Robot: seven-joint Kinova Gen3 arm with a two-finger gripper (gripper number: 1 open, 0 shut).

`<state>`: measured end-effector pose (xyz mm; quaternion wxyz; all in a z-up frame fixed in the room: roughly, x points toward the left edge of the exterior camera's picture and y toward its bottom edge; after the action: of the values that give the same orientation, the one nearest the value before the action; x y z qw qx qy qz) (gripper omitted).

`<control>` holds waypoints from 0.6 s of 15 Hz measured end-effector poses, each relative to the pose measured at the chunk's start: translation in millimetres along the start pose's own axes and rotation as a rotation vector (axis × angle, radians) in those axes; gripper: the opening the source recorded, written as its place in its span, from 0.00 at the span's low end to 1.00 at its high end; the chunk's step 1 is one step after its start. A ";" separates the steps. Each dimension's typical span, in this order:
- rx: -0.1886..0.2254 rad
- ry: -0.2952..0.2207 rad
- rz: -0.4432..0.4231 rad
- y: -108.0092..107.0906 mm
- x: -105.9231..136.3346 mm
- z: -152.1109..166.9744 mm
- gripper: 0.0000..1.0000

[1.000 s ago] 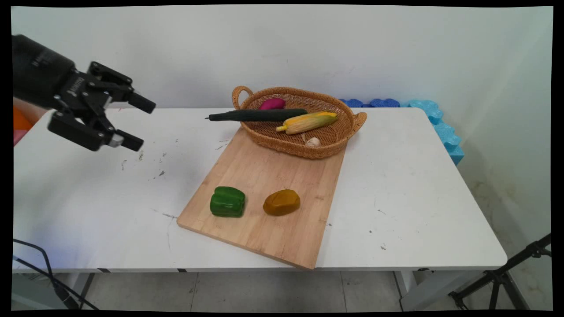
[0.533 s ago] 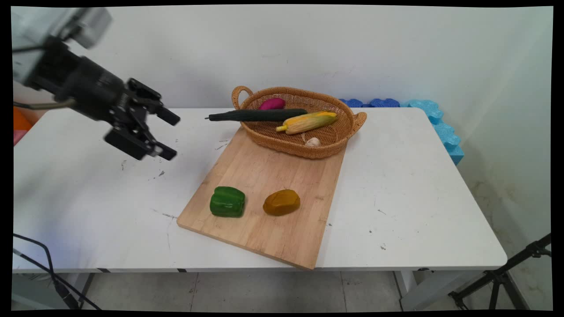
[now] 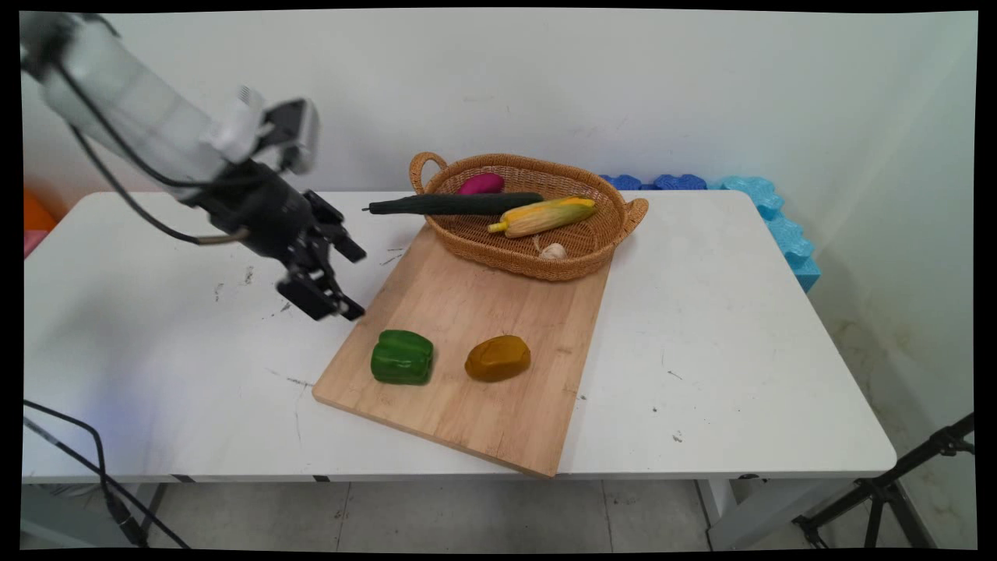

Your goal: Pick up the cucumber from the cutting board

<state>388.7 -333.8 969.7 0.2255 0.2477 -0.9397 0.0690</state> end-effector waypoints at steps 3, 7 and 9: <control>-0.016 -0.044 0.008 -3.5 6.6 29.0 1.00; -0.054 -0.096 0.026 -1.7 12.2 67.9 1.00; -0.063 -0.115 0.042 -0.5 14.0 85.6 1.00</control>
<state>344.7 -361.0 900.0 0.1774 0.2244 -0.9578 0.0295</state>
